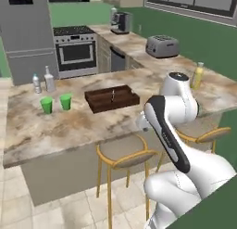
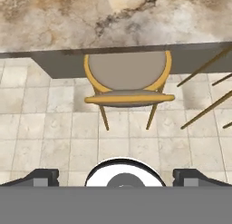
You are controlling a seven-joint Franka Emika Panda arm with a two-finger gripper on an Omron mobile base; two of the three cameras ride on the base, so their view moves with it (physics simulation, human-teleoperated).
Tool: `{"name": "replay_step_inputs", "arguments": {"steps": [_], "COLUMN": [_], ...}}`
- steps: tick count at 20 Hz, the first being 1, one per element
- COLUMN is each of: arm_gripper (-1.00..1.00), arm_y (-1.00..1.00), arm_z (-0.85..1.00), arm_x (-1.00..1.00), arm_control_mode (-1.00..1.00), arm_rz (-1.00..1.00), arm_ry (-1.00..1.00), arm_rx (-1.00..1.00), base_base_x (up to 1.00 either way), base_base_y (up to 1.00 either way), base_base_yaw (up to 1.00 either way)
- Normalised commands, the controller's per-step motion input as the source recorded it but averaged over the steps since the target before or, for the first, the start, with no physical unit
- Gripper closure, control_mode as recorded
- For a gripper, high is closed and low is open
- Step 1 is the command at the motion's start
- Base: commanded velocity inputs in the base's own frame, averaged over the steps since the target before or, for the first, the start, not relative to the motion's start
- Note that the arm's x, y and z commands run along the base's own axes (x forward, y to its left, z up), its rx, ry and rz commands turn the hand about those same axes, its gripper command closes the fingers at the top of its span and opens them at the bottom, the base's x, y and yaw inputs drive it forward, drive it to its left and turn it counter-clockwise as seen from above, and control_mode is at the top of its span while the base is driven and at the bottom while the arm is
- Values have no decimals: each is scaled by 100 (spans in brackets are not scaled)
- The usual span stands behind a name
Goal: Place the drinks on the dining counter in a tight cluster.
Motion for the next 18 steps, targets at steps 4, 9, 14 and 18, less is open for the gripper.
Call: {"name": "replay_step_inputs", "arguments": {"steps": [4, 9, 14, 18], "arm_gripper": [-100, -100, -100, -100], "arm_y": [0, 0, 0, 0], "arm_z": [0, 0, 0, 0], "arm_x": [0, 0, 0, 0], "arm_control_mode": [100, 100, 100, 100], "arm_rz": [0, 0, 0, 0], "arm_ry": [0, 0, 0, 0], "arm_rx": [0, 0, 0, 0], "base_base_x": [2, 32, 68, 97], "base_base_y": [-100, -100, -100, -100], "base_base_yaw": [40, 14, 0, 0]}}
